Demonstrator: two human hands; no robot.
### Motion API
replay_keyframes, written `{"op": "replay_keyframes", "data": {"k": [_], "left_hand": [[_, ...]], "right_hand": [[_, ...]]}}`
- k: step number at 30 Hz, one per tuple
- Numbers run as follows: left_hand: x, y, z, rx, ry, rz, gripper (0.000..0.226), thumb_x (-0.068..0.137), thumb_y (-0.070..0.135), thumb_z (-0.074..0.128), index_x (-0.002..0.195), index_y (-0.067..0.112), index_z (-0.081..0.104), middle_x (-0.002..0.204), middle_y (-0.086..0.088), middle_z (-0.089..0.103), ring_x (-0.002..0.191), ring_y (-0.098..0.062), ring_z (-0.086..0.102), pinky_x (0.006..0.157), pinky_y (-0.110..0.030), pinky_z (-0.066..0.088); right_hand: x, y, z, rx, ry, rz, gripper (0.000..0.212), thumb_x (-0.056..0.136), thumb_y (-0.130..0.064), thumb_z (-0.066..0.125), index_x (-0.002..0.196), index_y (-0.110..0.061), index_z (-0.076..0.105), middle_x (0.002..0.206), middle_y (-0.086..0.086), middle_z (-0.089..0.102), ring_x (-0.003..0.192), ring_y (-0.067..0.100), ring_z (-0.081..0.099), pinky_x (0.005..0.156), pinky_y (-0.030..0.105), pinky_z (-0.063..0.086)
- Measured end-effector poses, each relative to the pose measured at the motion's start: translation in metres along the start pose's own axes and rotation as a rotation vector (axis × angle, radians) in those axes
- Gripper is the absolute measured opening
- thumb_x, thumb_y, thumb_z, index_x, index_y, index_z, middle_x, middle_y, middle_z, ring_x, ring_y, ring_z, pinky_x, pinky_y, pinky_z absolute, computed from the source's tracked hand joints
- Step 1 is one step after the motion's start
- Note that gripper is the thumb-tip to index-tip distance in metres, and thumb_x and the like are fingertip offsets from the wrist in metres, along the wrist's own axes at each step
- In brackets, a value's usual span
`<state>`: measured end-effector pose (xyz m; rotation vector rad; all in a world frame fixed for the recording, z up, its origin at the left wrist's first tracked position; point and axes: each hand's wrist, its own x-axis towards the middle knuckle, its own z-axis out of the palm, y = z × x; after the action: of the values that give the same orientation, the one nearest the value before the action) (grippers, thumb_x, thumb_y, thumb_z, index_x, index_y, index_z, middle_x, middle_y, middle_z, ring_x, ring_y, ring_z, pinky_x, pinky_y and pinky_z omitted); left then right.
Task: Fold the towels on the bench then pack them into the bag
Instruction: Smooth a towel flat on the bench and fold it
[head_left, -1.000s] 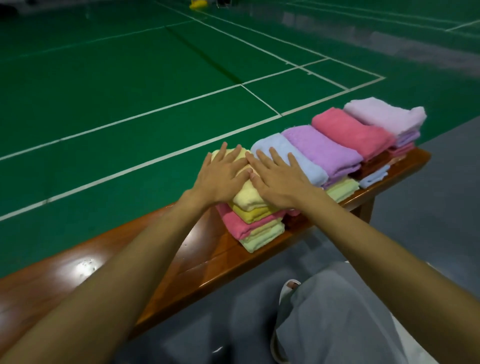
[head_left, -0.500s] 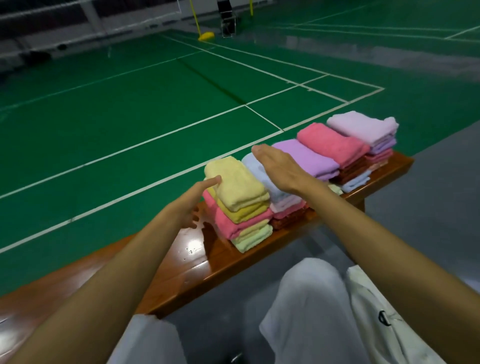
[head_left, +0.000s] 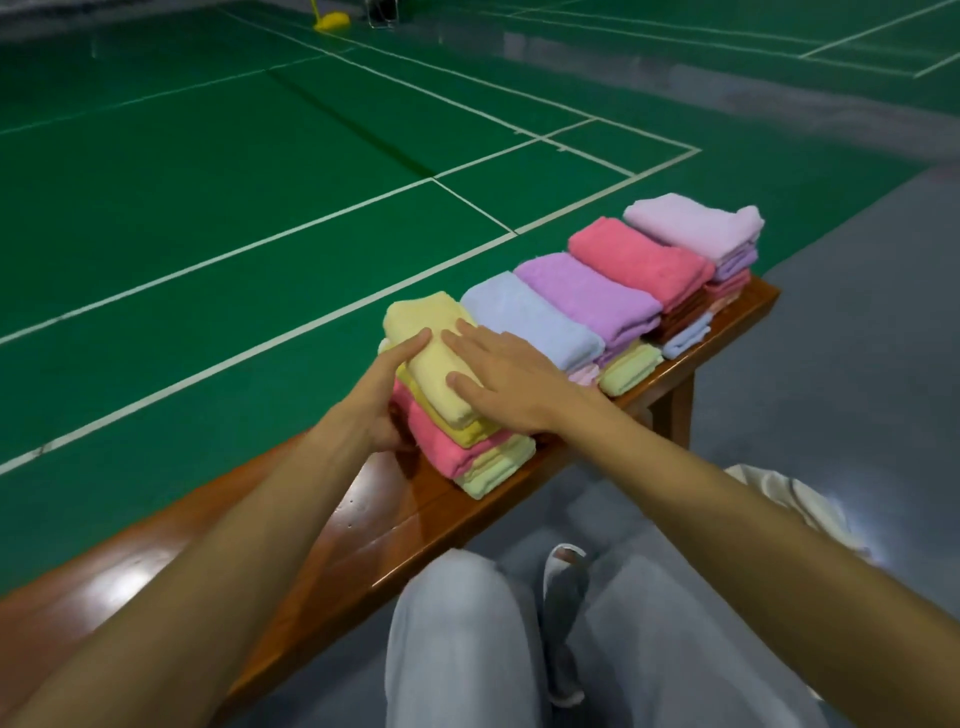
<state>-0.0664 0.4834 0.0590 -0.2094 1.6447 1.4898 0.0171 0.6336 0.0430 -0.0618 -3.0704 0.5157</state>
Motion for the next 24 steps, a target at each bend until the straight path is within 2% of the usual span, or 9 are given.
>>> {"op": "replay_keyframes", "data": {"k": [2, 4, 6, 9, 13, 16, 18, 22, 24], "left_hand": [[0.004, 0.0, -0.001, -0.031, -0.034, -0.005, 0.046, 0.086, 0.055, 0.071, 0.109, 0.016, 0.068, 0.078, -0.008, 0.078, 0.092, -0.026, 0.066, 0.073, -0.038, 0.049], [0.01, -0.001, -0.006, -0.027, -0.061, 0.007, 0.05, 0.081, 0.056, 0.075, 0.115, 0.018, 0.072, 0.093, -0.007, 0.08, 0.096, -0.027, 0.071, 0.078, -0.039, 0.052], [0.016, -0.004, -0.01, -0.02, -0.05, 0.008, 0.06, 0.072, 0.057, 0.082, 0.119, 0.02, 0.072, 0.111, -0.007, 0.078, 0.105, -0.029, 0.07, 0.094, -0.043, 0.052], [0.014, -0.011, -0.011, -0.037, -0.007, -0.013, 0.07, 0.063, 0.052, 0.088, 0.122, 0.019, 0.069, 0.117, -0.009, 0.075, 0.11, -0.031, 0.067, 0.103, -0.045, 0.048], [0.0, -0.028, -0.007, -0.087, 0.036, -0.032, 0.064, 0.067, 0.046, 0.083, 0.121, 0.016, 0.068, 0.111, -0.01, 0.074, 0.105, -0.03, 0.068, 0.092, -0.041, 0.053], [-0.012, -0.042, 0.002, -0.177, -0.003, -0.041, 0.05, 0.075, 0.041, 0.076, 0.117, 0.014, 0.072, 0.101, -0.012, 0.077, 0.095, -0.031, 0.072, 0.074, -0.042, 0.057], [-0.017, -0.047, 0.009, -0.21, 0.016, -0.009, 0.049, 0.074, 0.038, 0.075, 0.118, 0.016, 0.073, 0.104, -0.011, 0.077, 0.094, -0.032, 0.073, 0.071, -0.044, 0.06], [-0.024, -0.057, 0.018, -0.2, 0.062, 0.065, 0.052, 0.073, 0.038, 0.074, 0.122, 0.02, 0.075, 0.115, -0.01, 0.076, 0.106, -0.031, 0.073, 0.097, -0.049, 0.055], [-0.021, -0.066, 0.016, -0.198, 0.085, 0.081, 0.052, 0.073, 0.039, 0.075, 0.121, 0.02, 0.074, 0.112, -0.011, 0.077, 0.104, -0.033, 0.073, 0.099, -0.051, 0.054]], "right_hand": [[-0.003, 0.0, 0.006, -0.017, 0.023, 0.007, 0.064, 0.107, -0.047, 0.033, 0.164, -0.021, 0.016, 0.171, 0.008, 0.013, 0.155, 0.025, 0.017, 0.124, 0.043, 0.014], [-0.004, 0.0, 0.01, -0.003, 0.036, 0.018, 0.063, 0.107, -0.046, 0.034, 0.163, -0.023, 0.019, 0.171, 0.004, 0.013, 0.156, 0.022, 0.017, 0.124, 0.043, 0.012], [-0.008, -0.002, 0.011, 0.018, 0.051, 0.016, 0.061, 0.104, -0.043, 0.034, 0.162, -0.025, 0.026, 0.17, 0.001, 0.016, 0.155, 0.021, 0.02, 0.124, 0.042, 0.012], [-0.016, -0.007, 0.014, 0.078, 0.087, 0.02, 0.057, 0.102, -0.036, 0.035, 0.158, -0.025, 0.037, 0.168, -0.001, 0.023, 0.153, 0.019, 0.025, 0.122, 0.044, 0.014], [-0.033, -0.018, 0.02, 0.159, 0.142, 0.019, 0.064, 0.094, -0.039, 0.034, 0.155, -0.021, 0.041, 0.167, -0.001, 0.028, 0.151, 0.018, 0.029, 0.121, 0.039, 0.022], [-0.048, -0.023, 0.027, 0.214, 0.17, -0.006, 0.07, 0.093, -0.042, 0.039, 0.158, -0.016, 0.033, 0.167, 0.0, 0.029, 0.151, 0.019, 0.03, 0.121, 0.043, 0.029], [-0.055, -0.024, 0.032, 0.242, 0.168, -0.024, 0.072, 0.093, -0.042, 0.041, 0.16, -0.02, 0.029, 0.168, -0.002, 0.025, 0.153, 0.017, 0.024, 0.123, 0.042, 0.025], [-0.067, -0.024, 0.043, 0.453, 0.182, 0.031, 0.059, 0.102, -0.047, 0.034, 0.159, -0.03, 0.033, 0.169, -0.011, 0.02, 0.155, 0.009, 0.014, 0.127, 0.038, 0.014], [-0.07, -0.024, 0.048, 0.603, 0.206, 0.091, 0.057, 0.106, -0.045, 0.036, 0.16, -0.027, 0.03, 0.167, -0.009, 0.024, 0.154, 0.009, 0.019, 0.127, 0.04, 0.017]]}}
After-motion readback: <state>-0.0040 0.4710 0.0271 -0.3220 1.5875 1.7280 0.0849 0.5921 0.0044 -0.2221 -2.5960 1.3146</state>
